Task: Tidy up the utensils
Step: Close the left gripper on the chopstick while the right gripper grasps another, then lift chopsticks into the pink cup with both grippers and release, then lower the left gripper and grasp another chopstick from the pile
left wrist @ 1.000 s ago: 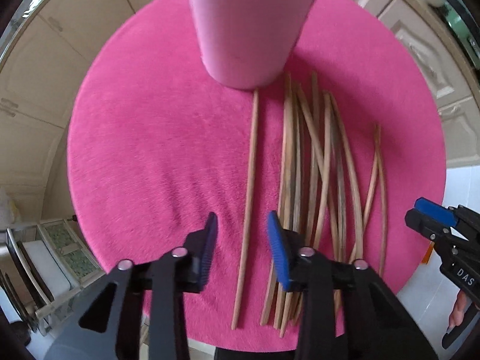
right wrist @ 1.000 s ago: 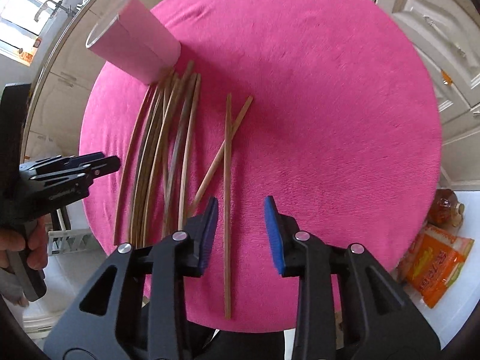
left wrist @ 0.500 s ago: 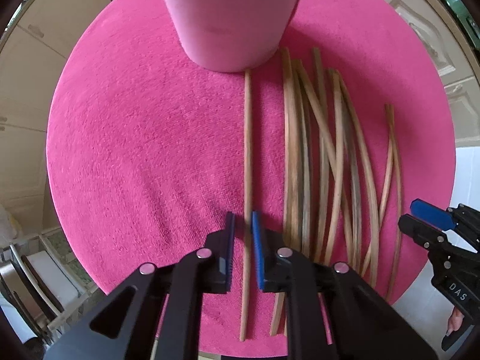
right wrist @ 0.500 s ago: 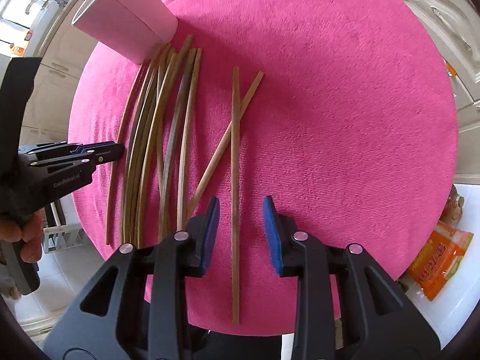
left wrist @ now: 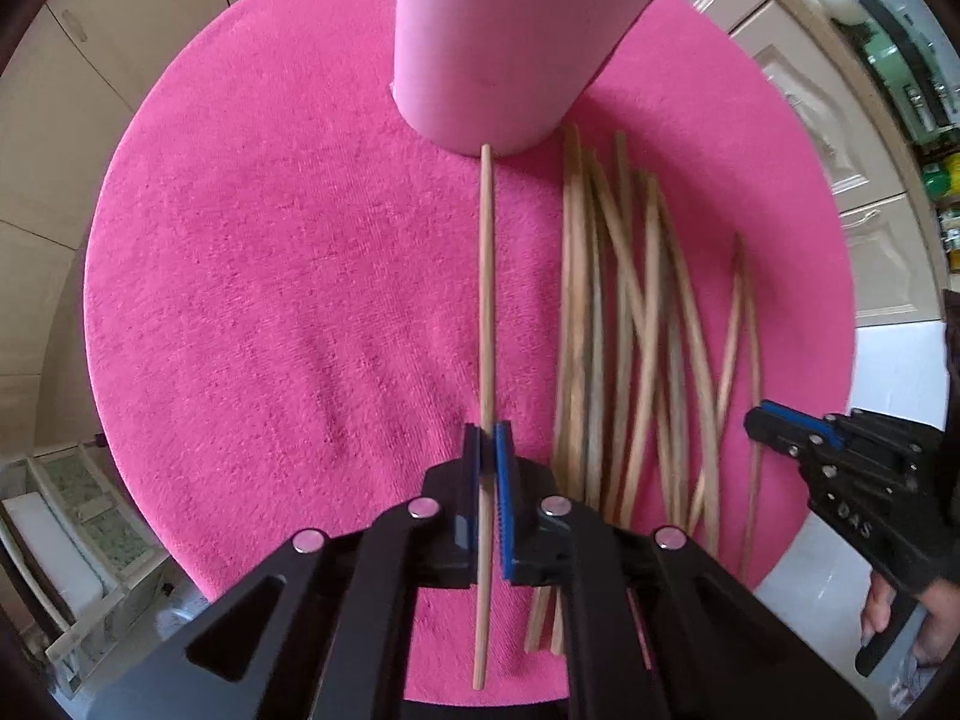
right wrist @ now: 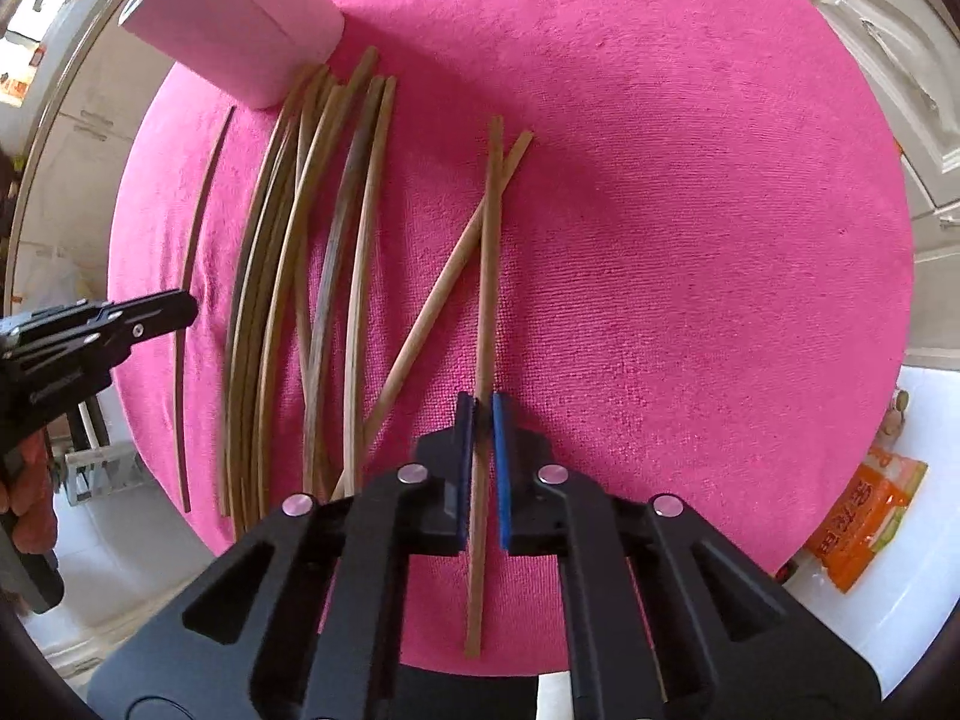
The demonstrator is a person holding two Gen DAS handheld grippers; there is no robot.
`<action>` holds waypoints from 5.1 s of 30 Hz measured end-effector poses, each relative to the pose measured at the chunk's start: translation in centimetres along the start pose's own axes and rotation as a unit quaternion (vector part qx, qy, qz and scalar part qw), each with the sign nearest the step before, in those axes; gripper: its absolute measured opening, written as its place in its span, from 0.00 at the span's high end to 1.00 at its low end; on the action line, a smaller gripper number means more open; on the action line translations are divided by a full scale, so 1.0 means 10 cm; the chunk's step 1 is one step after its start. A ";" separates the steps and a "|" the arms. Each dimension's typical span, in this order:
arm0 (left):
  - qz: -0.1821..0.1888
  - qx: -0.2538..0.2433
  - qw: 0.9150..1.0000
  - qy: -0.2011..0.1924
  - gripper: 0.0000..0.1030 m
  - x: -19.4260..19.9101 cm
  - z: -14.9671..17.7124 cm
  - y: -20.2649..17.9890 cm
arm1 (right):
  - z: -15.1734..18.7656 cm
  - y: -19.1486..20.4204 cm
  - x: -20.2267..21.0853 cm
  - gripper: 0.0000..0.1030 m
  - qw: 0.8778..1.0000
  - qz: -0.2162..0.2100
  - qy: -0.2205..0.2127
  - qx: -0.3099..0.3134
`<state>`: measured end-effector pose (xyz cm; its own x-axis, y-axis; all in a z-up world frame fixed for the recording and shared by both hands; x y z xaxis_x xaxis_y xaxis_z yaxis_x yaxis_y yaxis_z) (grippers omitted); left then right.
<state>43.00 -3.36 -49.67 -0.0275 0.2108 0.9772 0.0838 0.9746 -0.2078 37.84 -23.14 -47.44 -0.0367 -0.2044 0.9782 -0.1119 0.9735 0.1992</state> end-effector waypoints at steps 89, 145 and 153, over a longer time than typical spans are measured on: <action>0.055 0.048 0.919 -0.387 0.67 1.55 -0.88 0.19 | -1.44 0.83 1.32 0.43 0.963 -0.062 -0.258 0.048; 0.091 0.065 0.994 -0.018 0.89 -0.02 0.18 0.18 | -0.18 -0.12 0.09 0.43 0.994 -0.055 -0.060 -0.075; 0.059 0.069 0.996 -0.012 0.89 -0.02 0.19 0.29 | -0.18 -0.05 0.05 0.43 0.995 -0.049 -0.056 -0.069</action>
<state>41.38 -0.44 -50.53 -0.0492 0.3249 0.9444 -0.0502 0.9436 -0.3273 39.63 -23.54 -46.93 -0.1432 -0.3010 0.9428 0.0169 0.9517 0.3064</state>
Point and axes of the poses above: each gripper's, at about its wrist camera, not at the fingertips, and x roughly against the way its jaws point, y to its left, z to its underside, the point moved 5 cm from there along -x, roughly the way its jaws point, and after that the axes turned 2 degrees about x, right-handed, at the moved point
